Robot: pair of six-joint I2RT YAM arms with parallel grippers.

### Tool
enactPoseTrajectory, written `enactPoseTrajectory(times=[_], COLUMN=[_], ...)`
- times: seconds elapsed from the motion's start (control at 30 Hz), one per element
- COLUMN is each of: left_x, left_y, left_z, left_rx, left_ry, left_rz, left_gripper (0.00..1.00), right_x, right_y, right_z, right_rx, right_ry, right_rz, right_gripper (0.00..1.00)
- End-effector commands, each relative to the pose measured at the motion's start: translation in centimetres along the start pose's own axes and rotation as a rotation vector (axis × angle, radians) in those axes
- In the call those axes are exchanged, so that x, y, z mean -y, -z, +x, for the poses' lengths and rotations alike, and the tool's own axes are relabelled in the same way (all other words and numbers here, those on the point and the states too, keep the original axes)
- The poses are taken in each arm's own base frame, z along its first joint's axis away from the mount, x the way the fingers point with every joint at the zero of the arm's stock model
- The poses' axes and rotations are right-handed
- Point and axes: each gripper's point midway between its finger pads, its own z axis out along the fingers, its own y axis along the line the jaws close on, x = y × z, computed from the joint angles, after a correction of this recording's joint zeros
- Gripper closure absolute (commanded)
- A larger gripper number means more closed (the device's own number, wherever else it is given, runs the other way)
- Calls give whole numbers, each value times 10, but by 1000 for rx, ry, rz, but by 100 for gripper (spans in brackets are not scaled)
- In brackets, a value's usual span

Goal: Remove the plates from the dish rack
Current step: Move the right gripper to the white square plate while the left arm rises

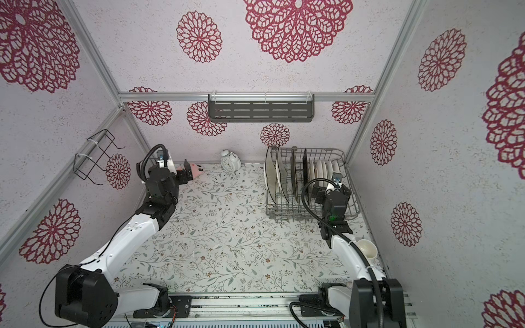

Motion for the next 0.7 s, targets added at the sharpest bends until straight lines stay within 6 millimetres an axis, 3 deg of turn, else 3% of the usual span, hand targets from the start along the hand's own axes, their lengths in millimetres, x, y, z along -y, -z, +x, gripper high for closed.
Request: enactPoseTrajectory(times=[0.0,0.13,0.3,0.47,0.67], left_x=[31,68,102,118,128], left_y=[12,29,54,70,79], left_z=[11,1,-6,-3,-2], left_rx=[-113,-137,-126,-140,-147], left_ry=[-52,11,55,46,42], left_rz=[114,224,336,378,420], left_gripper=[3,2,3,3,3], right_x=[-51,-92,-130,-156,-179], right_y=[24,44,58,68,73], right_z=[-8,-18,-14,-10,1], right_rx=[-36,24,45,53,50], right_ry=[27,24,27,29,65], right_rz=[-296,-494,-638,-717,-751], right_gripper=[2,10,19,25,24])
